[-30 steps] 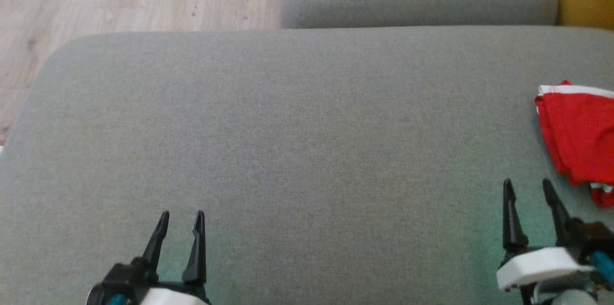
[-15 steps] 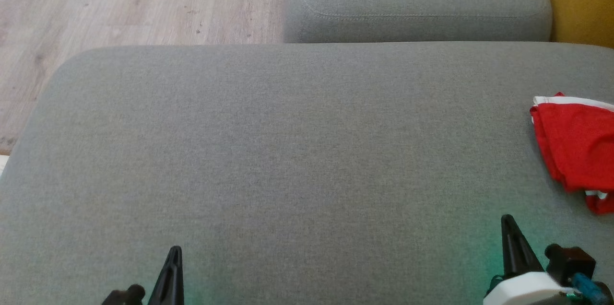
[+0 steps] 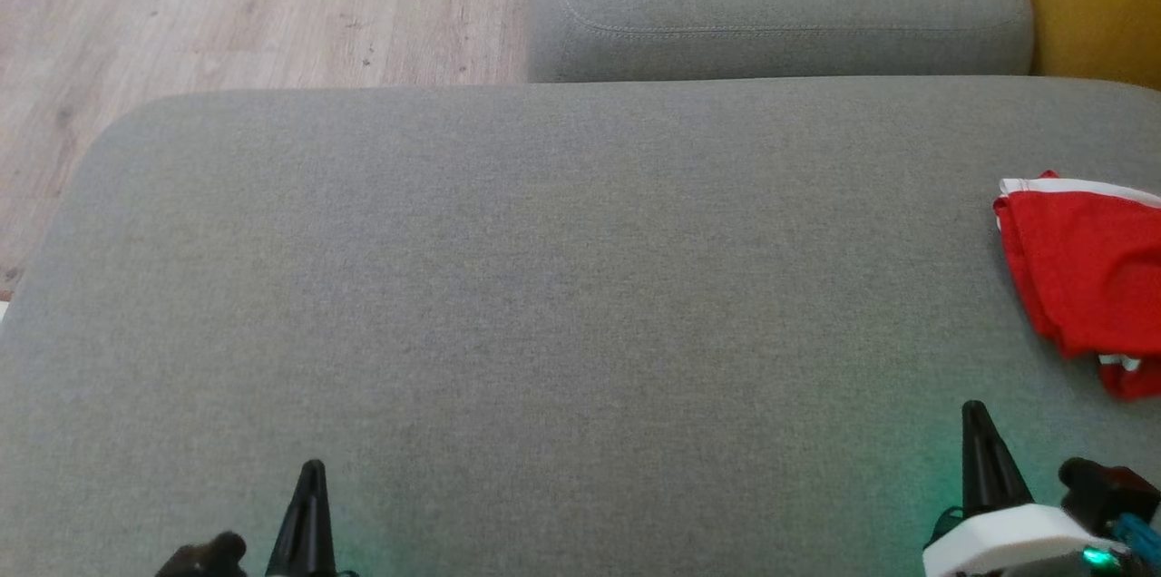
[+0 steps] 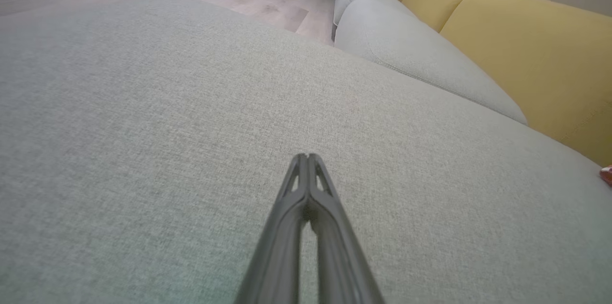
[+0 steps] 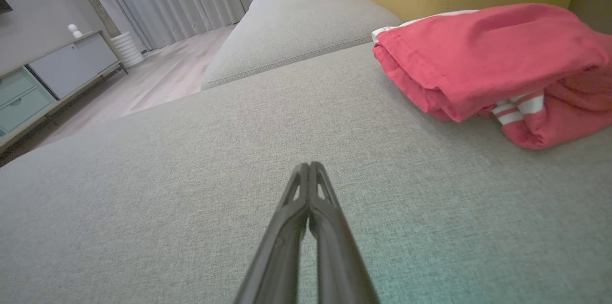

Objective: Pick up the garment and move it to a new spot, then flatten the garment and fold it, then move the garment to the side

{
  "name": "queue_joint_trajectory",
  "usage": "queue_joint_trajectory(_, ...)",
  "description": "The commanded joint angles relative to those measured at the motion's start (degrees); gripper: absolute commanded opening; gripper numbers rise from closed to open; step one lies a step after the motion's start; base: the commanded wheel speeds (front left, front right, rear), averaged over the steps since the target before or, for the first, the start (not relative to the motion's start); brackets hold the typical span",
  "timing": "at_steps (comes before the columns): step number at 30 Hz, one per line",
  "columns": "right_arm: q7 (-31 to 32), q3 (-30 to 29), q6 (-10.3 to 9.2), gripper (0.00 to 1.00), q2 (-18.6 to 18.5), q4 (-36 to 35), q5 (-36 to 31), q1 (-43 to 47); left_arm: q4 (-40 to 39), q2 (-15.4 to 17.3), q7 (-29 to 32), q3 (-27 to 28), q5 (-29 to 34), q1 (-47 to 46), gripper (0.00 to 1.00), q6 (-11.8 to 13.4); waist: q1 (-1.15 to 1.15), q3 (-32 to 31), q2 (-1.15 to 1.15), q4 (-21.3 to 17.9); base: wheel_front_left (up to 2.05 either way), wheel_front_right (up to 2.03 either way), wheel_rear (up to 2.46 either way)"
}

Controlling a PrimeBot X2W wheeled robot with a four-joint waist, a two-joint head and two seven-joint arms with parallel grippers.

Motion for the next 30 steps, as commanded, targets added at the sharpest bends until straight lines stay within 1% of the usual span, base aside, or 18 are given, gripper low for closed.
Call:
queue_joint_trajectory(1, 0.41, -0.22, 0.07, 0.0, -0.14, -2.19, 2.38, -2.37, -2.07, 0.04, 0.49, 1.41, -1.94, -2.77, 0.0, -0.21, 0.0, 0.01, 0.0, -0.1, 0.0, 0.0, 0.0)
queue_joint_trajectory(30, 4.87, -0.58, 0.16, 0.0, -0.26, -3.86, 22.25, -4.5, -3.82, -0.48, 5.14, 4.6, -19.0, -5.14, 0.0, -0.53, 0.0, 0.07, 0.0, -1.42, 0.0, 0.0, 0.0)
